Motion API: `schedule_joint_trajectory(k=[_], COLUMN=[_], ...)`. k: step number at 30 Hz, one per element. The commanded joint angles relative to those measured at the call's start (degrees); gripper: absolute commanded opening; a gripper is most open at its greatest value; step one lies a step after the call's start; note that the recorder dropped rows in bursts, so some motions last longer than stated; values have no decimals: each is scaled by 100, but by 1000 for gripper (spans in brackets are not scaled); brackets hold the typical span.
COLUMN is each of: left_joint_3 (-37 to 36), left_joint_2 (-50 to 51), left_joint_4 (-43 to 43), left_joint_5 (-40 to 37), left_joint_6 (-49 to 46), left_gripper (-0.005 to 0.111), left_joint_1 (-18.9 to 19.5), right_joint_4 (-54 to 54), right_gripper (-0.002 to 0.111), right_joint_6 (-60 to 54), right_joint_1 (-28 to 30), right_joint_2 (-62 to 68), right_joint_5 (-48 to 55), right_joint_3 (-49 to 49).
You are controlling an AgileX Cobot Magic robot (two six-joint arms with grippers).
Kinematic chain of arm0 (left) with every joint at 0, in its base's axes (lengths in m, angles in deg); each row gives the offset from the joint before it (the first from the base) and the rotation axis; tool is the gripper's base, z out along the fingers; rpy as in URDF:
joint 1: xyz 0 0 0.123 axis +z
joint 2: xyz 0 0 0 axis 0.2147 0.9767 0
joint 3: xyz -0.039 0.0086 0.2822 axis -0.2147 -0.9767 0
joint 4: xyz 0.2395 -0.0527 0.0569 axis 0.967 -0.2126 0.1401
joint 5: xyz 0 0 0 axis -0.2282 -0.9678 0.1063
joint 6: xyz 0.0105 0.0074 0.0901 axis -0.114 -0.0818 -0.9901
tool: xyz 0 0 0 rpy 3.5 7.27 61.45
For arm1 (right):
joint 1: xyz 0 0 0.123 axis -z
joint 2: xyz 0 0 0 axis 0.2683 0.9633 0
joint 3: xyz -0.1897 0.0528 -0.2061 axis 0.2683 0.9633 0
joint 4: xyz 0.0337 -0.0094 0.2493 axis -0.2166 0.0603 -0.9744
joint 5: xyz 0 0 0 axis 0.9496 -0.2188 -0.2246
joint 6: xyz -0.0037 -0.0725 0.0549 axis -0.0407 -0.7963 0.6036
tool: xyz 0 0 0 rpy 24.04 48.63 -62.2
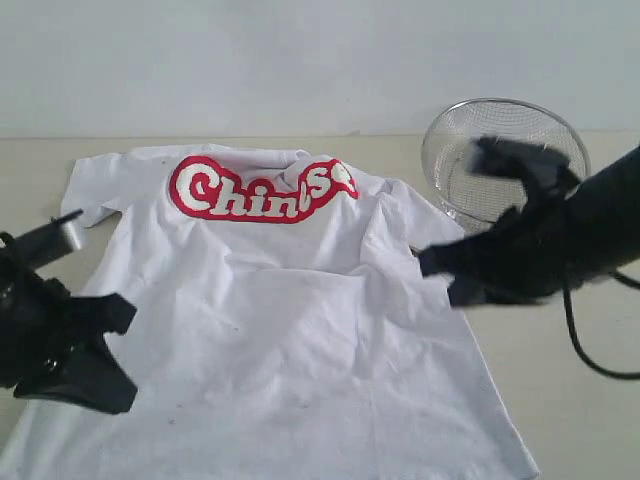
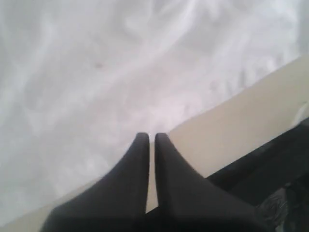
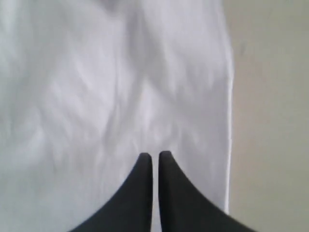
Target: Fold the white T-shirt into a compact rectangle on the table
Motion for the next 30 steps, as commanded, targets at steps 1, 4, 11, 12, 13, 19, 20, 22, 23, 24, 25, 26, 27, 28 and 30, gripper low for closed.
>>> schedule_joint_trajectory(k=[1, 4, 11, 12, 13, 19, 20, 22, 23, 24, 25, 26, 27, 28, 30], left_joint_3=[23, 23, 23, 23, 23, 23, 23, 23, 23, 23, 37, 74, 128, 200, 394], left_joint_2=[-741, -1184, -1524, -1493, -1474, -1480, -1480, -1480, -1480, -1480, -1480, -1480, -1462, -1430, -1314], left_joint_4=[-665, -622, -808, -1053, -1191, -2208, -2187, -2213, -2247, -2247, -2247, -2247, -2247, -2247, -2247], left_joint_5=[-24, 41, 716, 853, 876, 834, 800, 863, 1019, 1054, 1093, 1093, 1093, 1093, 1053], left_joint_6=[-212, -271, -242, -314, -405, -1107, -1107, -1107, -1107, -1107, -1138, -1274, -1351, -1418, -1467], left_gripper=[5, 5, 5, 5, 5, 5, 5, 5, 5, 5, 5, 5, 5, 5, 5], left_joint_1=[-31, -31, -31, -31, -31, -31, -31, -31, -31, -31, -31, -31, -31, -31, -31], right_joint_4=[-202, -202, -202, -215, -255, -260, -260, -260, -260, -260, -260, -260, -260, -247, -247], right_gripper=[0, 0, 0, 0, 0, 47, 47, 47, 47, 47, 45, 43, 38, 32, 19], right_joint_6=[7, -4, 73, 86, 86, 95, 114, 131, 131, 131, 131, 131, 131, 106, -2], right_joint_1=[-2, -2, -2, -2, -2, -2, -2, -2, -2, -2, -2, -2, -2, -2, -2], right_joint_2=[-371, -371, -230, -230, -230, -230, -230, -230, -230, -230, -230, -230, -230, -230, -230], right_joint_5=[-2393, -2917, -2608, -2434, -2366, -2597, -2713, -2761, -2695, -2695, -2707, -2731, -2746, -2806, -2891], right_joint_3=[-12, -12, -12, -12, -12, -12, -12, -21, -21, -21, -21, -21, -21, -21, -21])
